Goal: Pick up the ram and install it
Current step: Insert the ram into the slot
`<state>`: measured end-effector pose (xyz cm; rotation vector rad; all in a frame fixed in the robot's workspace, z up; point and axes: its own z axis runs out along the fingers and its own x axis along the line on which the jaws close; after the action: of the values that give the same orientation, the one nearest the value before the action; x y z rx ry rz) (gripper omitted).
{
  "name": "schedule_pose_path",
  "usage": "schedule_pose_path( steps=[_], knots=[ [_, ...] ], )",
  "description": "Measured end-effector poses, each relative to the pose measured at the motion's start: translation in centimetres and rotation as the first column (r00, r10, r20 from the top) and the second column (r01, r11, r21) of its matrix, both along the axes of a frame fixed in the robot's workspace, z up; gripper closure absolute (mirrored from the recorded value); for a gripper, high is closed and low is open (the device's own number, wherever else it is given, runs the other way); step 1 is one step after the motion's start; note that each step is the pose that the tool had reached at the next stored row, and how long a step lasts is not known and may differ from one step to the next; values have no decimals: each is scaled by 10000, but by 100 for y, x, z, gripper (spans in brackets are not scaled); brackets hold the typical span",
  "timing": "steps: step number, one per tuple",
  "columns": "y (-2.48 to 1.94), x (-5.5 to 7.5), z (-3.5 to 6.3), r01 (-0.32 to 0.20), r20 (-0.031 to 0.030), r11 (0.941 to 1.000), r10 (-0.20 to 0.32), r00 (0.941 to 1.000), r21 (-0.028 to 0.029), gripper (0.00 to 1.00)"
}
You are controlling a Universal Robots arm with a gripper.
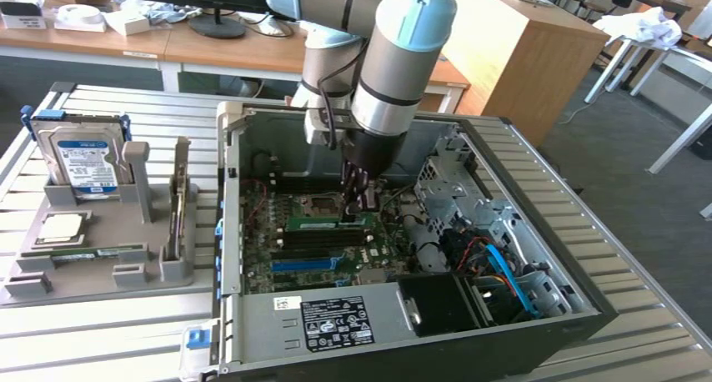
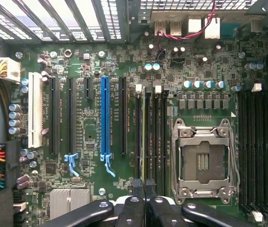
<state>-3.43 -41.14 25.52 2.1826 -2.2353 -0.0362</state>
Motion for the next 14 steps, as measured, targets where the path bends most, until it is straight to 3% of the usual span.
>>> schedule_pose_path(
  steps=[6,14],
  knots=[
    [0,0,-9,0,-1,10000,0,10000,-1,89],
    [-33,0,-10,2,0,10000,-2,10000,1,89]
  ],
)
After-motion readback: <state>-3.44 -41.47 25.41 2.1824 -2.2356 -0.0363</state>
